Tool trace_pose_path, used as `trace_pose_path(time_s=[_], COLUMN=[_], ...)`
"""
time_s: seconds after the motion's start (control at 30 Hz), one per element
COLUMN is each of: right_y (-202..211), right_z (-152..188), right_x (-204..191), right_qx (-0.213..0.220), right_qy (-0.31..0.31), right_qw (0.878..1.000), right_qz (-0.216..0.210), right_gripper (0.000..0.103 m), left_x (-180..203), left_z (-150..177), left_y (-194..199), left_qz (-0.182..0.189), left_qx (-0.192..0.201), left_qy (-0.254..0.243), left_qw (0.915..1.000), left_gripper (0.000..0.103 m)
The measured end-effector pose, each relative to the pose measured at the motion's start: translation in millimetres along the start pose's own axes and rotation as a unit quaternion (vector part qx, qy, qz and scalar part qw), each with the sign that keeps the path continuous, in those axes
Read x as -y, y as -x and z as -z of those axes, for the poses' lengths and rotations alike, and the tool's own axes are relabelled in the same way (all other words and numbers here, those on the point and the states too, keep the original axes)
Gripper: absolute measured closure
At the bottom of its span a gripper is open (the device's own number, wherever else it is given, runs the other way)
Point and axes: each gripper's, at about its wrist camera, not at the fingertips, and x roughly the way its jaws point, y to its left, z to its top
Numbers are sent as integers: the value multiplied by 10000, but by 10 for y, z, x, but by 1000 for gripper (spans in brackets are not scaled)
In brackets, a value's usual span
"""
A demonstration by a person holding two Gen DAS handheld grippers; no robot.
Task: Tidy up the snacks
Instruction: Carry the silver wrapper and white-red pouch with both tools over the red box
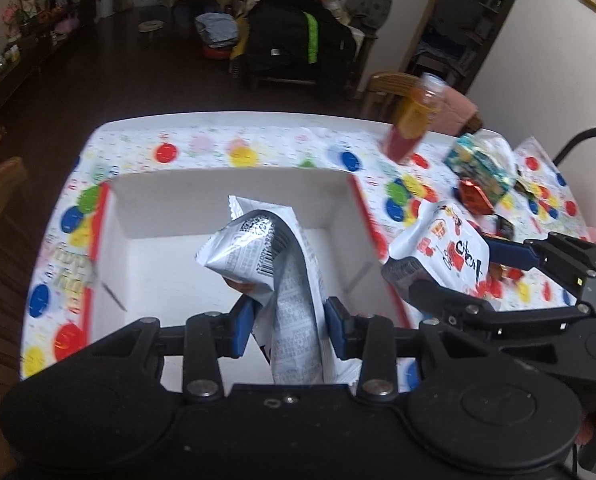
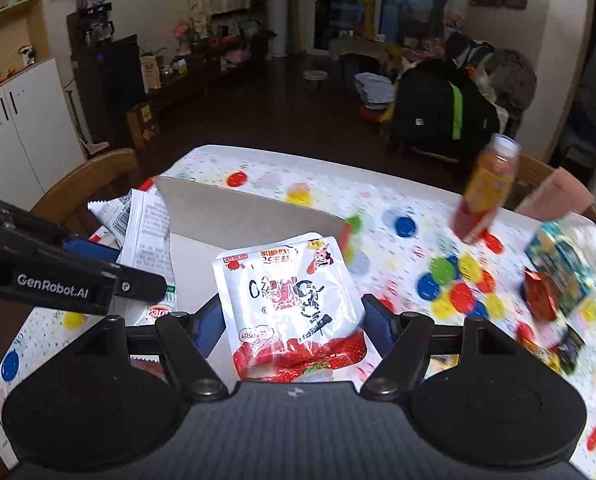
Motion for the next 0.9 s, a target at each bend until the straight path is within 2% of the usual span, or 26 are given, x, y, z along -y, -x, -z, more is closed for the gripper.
trace_pose_path(time_s=[0.27,0.57,0.9], right_y=[-474,-1078,-1473], right_z=[-206,-123,42], right_x=[-356,-539,-654], right_qx=[-117,-573,-1219], right_qy=[102,285,528], right_qw=[9998,9979,9911], right_qz=[-103,-139,-113], right_gripper=[31,31,31], left_x=[-451,-685,-747], left_z=[-175,-176,-88], left_y=[-235,-750,-1220], left_qz=[-330,-582,-519], left_qx=[-180,-649,-1316], left_qy=[-182,-515,-675], left_qw=[9991,9949,9876], left_gripper=[66,66,66])
